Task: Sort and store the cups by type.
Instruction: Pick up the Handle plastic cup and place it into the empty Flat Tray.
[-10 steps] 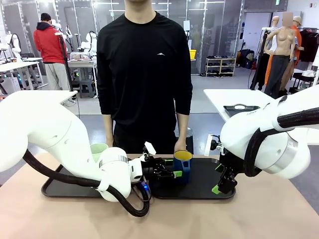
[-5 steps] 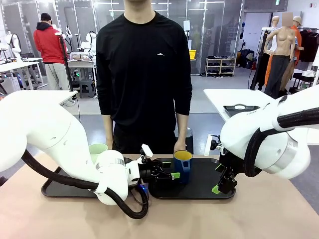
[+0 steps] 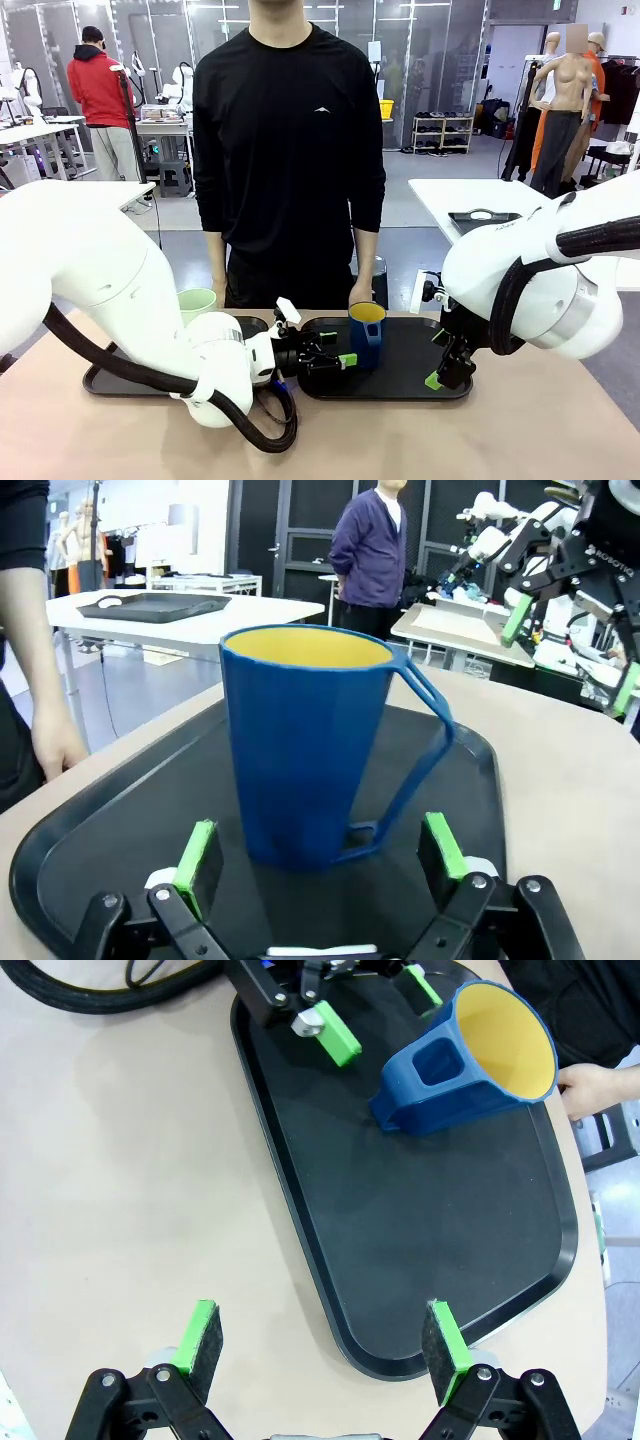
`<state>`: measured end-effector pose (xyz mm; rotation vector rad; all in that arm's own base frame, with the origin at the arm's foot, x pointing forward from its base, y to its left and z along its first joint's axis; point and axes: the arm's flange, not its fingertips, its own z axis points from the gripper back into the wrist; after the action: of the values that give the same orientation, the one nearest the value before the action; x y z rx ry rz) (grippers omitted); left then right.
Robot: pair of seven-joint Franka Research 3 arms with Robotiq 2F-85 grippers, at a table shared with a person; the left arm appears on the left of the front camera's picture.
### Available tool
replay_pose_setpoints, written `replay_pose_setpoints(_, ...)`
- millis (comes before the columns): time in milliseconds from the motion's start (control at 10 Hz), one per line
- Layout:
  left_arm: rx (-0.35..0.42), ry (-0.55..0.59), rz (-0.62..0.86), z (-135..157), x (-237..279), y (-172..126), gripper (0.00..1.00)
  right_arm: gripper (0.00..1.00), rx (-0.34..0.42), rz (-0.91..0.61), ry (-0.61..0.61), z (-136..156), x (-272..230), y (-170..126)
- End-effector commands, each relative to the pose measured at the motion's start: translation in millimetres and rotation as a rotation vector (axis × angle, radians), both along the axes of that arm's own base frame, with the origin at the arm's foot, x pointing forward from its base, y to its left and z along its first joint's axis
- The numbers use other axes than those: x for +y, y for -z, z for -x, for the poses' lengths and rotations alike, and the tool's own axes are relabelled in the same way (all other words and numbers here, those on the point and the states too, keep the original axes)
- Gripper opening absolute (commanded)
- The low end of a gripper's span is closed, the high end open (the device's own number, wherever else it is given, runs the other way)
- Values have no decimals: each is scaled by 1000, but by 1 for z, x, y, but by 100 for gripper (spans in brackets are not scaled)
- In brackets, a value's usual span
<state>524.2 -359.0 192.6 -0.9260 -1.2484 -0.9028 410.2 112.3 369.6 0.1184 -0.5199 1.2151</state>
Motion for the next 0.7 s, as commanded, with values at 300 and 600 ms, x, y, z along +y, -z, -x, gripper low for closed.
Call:
replay_pose_setpoints(300, -99, -81, 7, 71, 39, -18, 100, 100, -18, -15, -4, -1, 0, 3)
replay_pose_setpoints(600, -8, -43, -50, 102, 49, -24, 100, 100, -18, -15, -4, -1, 0, 3)
